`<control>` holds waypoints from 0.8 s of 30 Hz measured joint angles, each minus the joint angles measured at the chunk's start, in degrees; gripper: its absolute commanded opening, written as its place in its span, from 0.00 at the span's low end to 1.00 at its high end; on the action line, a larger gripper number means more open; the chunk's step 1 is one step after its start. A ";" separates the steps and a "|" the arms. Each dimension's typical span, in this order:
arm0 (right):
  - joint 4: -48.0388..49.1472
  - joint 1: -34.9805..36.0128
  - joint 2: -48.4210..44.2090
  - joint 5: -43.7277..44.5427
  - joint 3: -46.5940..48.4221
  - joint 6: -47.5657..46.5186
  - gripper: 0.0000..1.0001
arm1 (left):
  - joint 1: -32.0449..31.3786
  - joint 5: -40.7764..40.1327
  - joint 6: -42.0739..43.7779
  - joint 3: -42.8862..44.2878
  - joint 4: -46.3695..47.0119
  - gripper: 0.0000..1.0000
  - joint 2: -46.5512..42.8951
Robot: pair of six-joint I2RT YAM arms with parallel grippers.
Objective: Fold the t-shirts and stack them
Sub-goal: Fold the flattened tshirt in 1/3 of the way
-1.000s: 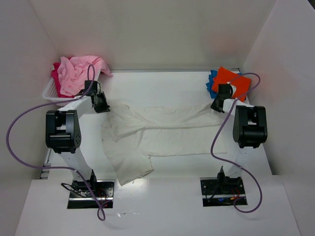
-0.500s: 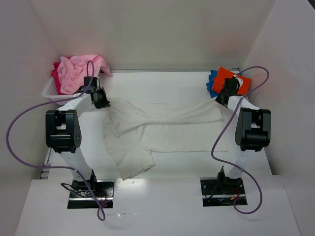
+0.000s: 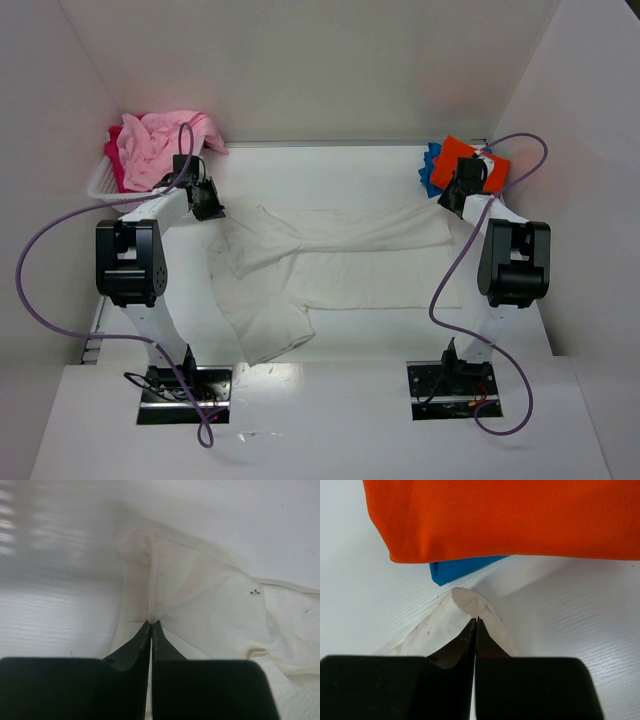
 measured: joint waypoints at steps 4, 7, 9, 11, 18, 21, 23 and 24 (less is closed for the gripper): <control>0.12 -0.15 0.06 -0.02 0.00 0.05 0.01 | -0.01 0.35 -0.02 0.00 -0.15 0.07 0.02; 0.20 -0.23 0.17 -0.12 0.00 0.18 0.01 | -0.01 0.45 0.00 0.00 -0.20 0.10 0.02; 0.22 -0.24 0.18 -0.14 -0.03 0.22 0.02 | -0.01 0.45 0.01 -0.05 -0.22 0.13 0.02; 0.24 -0.24 0.25 -0.15 -0.09 0.25 0.10 | -0.01 0.43 0.04 -0.09 -0.28 0.19 0.02; 0.40 -0.48 0.27 0.04 -2.02 1.03 0.40 | -0.04 0.61 0.29 -0.72 -0.46 0.55 0.02; 0.20 -0.53 0.27 -0.04 -2.75 1.16 0.47 | -0.26 1.18 0.57 -0.74 0.87 0.67 0.02; 0.22 -0.55 0.25 -0.29 -2.78 1.23 0.54 | -0.58 1.92 0.66 -0.74 1.87 0.71 0.02; 0.22 -0.55 0.16 -0.42 -2.78 1.31 0.57 | -0.67 2.45 0.70 -0.74 2.09 0.73 0.02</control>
